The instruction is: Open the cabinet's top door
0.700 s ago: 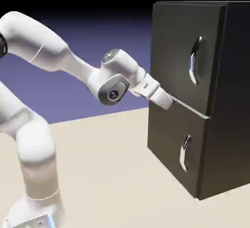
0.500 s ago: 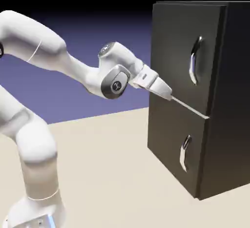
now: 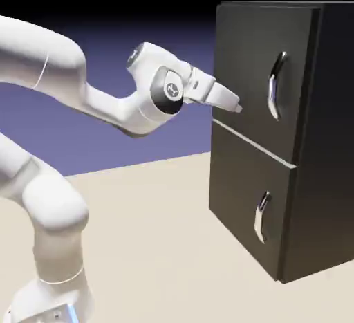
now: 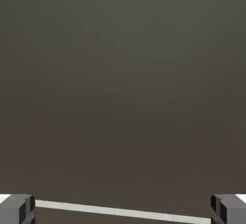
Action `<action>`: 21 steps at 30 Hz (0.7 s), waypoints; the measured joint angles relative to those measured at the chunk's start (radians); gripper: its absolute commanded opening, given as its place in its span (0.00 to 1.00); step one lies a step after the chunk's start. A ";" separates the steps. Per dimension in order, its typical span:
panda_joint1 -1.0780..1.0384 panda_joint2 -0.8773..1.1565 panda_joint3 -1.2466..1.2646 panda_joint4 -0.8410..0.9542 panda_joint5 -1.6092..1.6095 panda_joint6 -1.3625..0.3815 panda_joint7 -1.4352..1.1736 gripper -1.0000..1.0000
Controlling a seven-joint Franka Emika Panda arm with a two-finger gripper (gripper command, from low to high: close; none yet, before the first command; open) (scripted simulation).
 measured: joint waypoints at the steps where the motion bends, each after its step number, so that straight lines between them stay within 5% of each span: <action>1: 0.012 -0.006 -0.014 0.007 -0.043 -0.001 0.034 0.50; 21: 0.250 -0.117 -0.288 0.140 -0.913 -0.028 0.713 0.50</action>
